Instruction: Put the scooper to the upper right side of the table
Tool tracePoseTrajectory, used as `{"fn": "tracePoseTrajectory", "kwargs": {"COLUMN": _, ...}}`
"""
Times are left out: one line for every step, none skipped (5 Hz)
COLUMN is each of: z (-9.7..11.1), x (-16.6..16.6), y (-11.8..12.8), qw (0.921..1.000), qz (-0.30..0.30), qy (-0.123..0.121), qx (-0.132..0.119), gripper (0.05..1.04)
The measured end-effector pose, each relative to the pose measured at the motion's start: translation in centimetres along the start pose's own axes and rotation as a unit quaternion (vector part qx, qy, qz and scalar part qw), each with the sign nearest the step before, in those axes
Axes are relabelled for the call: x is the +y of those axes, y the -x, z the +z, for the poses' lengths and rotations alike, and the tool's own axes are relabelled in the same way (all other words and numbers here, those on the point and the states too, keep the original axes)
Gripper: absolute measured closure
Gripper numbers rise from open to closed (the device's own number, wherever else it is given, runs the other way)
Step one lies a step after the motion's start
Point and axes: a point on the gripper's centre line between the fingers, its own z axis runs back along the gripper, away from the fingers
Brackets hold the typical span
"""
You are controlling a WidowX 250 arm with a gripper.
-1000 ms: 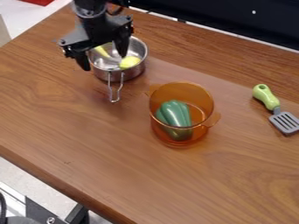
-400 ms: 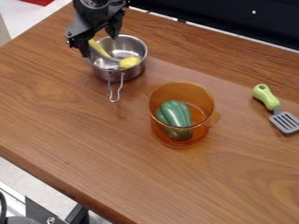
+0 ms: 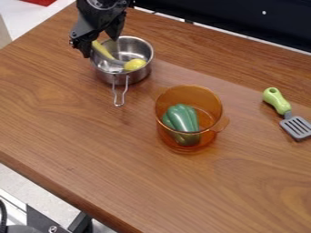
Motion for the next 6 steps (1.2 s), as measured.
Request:
{"fn": "tracePoseTrajectory", "kwargs": {"z": -0.4, "x": 0.2, "y": 0.3, "qw": 0.9999, "qz": 0.003, "qy": 0.009, "qx": -0.005, "gripper": 0.399}}
{"fn": "tracePoseTrajectory", "kwargs": {"z": -0.4, "x": 0.2, "y": 0.6, "qw": 0.9999, "qz": 0.009, "qy": 0.013, "qx": 0.002, "gripper": 0.675}}
{"fn": "tracePoseTrajectory", "kwargs": {"z": 0.0, "x": 0.3, "y": 0.2, "qw": 0.9999, "qz": -0.009, "qy": -0.002, "qx": 0.006, "gripper": 0.814}}
{"fn": "tracePoseTrajectory", "kwargs": {"z": 0.3, "x": 0.5, "y": -0.1, "qw": 0.9997, "qz": -0.015, "qy": -0.018, "qx": 0.005, "gripper": 0.832}}
{"fn": "tracePoseTrajectory", "kwargs": {"z": 0.5, "x": 0.3, "y": -0.2, "qw": 0.9996, "qz": -0.013, "qy": -0.02, "qx": 0.019, "gripper": 0.832}}
{"fn": "tracePoseTrajectory", "kwargs": {"z": 0.9, "x": 0.3, "y": -0.1, "qw": 0.9992, "qz": -0.004, "qy": -0.022, "qx": 0.032, "gripper": 0.832}}
